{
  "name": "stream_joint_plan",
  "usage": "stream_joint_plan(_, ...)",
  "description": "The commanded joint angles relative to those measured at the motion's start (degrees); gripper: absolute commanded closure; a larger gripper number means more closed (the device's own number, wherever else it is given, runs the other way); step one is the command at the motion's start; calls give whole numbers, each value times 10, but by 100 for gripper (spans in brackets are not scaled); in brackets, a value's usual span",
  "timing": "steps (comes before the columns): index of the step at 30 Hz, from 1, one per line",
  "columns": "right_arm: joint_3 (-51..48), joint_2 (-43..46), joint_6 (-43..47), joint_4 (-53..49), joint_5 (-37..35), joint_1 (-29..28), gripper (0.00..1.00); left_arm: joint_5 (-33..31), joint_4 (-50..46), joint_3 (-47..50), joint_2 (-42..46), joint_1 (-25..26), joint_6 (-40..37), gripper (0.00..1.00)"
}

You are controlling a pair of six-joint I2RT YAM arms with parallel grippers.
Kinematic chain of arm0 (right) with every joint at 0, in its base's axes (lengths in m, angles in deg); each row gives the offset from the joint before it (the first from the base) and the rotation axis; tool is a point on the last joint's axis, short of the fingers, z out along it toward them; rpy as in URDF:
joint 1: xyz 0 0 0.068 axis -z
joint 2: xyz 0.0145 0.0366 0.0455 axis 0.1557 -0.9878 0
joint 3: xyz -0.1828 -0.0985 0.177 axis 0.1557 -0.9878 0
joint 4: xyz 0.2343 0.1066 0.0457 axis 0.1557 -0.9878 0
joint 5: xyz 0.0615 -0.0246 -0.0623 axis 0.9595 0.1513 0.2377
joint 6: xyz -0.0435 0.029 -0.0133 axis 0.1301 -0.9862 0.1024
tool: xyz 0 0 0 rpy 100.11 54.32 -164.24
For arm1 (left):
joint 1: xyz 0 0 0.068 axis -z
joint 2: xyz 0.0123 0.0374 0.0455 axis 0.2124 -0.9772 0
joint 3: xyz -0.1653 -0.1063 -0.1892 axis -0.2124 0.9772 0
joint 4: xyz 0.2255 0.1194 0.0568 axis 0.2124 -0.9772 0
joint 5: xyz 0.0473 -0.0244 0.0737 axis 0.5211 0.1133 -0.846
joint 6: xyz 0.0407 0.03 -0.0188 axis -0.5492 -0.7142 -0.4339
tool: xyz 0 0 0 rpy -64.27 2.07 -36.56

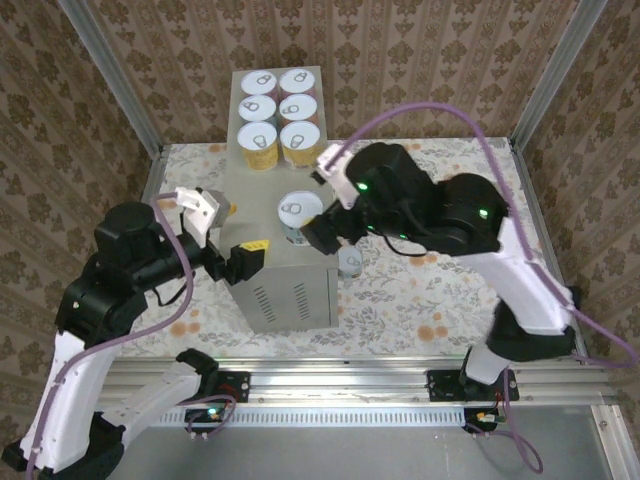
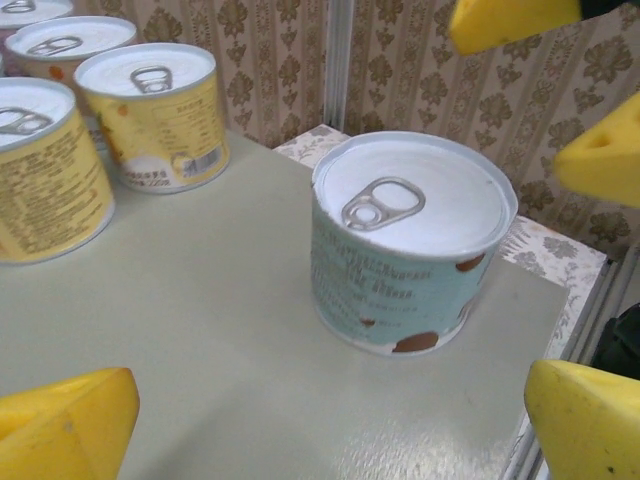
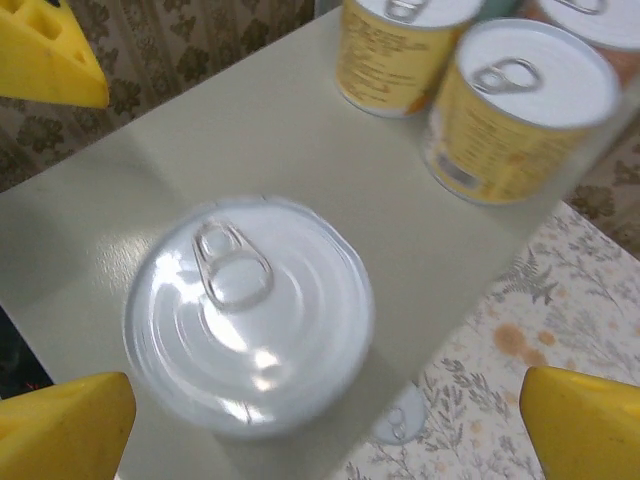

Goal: Place and organize the canned foods onto the counter

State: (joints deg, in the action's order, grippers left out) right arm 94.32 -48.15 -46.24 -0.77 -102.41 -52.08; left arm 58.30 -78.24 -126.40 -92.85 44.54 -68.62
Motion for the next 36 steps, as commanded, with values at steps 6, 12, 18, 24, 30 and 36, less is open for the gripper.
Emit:
stream_joint_plan(6,-208,186,-41,119,-68,-3,0,-34,65,6,-33,61,13,0)
stream_joint_plan(12,-280,261,-48,150,-82,-2,0,-103,92,24,-47,128,4,1)
stream_joint_plan(18,-295,272,-47,156,-84,-1,0,-175,134,47,-59,182,1,3)
stream_joint_plan(24,-312,268,-42,176,-73,0,0,-202,173,68,-54,186,-3,10)
stream_joint_plan(30,-328,253,-38,194,-56,3,0,-234,168,78,-35,183,-18,15)
stream_joint_plan(36,-351,247,-35,225,-38,12,0,-241,155,74,-19,162,-27,18)
